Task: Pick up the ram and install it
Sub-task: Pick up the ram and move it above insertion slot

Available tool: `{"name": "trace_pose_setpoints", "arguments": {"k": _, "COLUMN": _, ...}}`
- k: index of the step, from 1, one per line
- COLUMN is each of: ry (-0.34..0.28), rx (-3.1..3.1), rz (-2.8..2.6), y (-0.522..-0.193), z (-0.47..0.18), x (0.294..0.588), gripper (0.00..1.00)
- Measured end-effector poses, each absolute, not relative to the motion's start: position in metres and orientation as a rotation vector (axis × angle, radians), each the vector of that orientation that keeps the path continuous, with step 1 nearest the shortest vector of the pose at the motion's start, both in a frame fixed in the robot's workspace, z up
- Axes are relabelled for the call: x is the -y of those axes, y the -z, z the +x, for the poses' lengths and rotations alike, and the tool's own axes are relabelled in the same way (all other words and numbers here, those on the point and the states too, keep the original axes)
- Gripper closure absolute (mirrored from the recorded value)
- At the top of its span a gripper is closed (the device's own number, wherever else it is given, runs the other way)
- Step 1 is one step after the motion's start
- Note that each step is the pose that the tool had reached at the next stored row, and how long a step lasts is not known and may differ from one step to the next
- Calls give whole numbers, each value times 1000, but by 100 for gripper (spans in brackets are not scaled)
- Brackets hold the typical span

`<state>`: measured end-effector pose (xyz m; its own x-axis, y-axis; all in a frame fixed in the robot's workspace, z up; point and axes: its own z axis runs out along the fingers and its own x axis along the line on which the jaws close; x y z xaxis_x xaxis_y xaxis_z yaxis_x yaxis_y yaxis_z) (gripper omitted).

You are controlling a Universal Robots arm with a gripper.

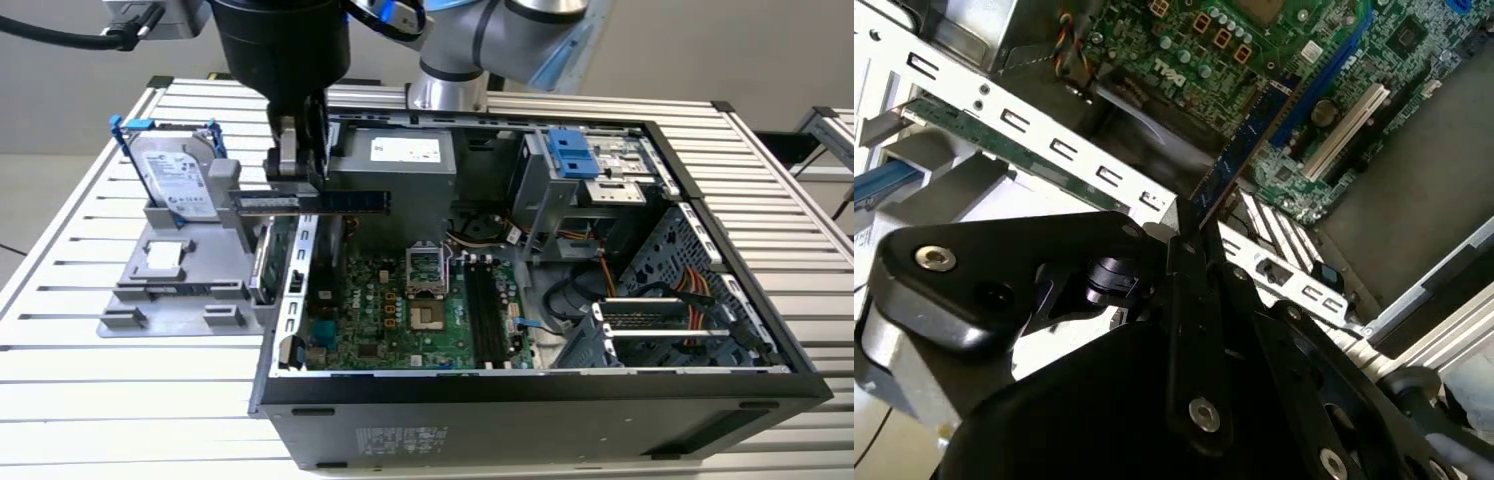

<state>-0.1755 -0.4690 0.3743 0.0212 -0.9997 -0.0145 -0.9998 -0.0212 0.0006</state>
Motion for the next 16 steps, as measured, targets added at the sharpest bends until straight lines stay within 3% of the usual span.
{"name": "trace_pose_setpoints", "arguments": {"k": 16, "ry": -17, "rx": -2191, "rz": -2238, "y": -374, "z": -152, "x": 469, "gripper": 100}}
